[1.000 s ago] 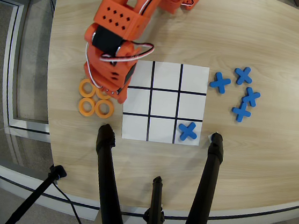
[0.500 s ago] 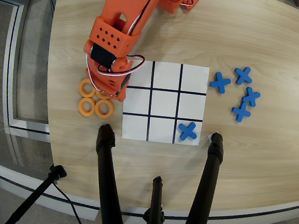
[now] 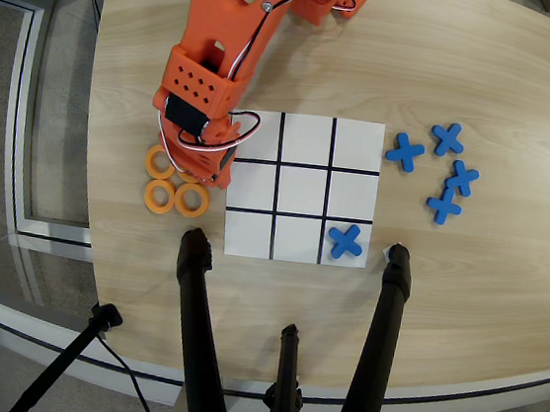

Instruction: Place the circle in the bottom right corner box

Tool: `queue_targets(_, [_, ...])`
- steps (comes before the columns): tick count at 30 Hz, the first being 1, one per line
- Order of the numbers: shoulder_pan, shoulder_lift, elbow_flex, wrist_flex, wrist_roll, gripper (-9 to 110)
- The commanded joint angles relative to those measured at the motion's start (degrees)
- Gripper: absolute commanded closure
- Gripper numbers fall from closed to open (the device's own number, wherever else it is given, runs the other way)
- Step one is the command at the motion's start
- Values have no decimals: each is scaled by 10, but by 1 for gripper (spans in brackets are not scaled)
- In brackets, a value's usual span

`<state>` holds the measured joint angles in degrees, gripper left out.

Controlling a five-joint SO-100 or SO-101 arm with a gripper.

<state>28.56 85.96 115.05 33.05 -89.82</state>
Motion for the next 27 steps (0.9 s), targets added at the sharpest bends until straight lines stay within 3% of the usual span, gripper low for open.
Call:
queue_targets(1, [4, -4, -20, -10, -7, 81])
queue_targets(27, [40, -19, 39, -17, -45, 82])
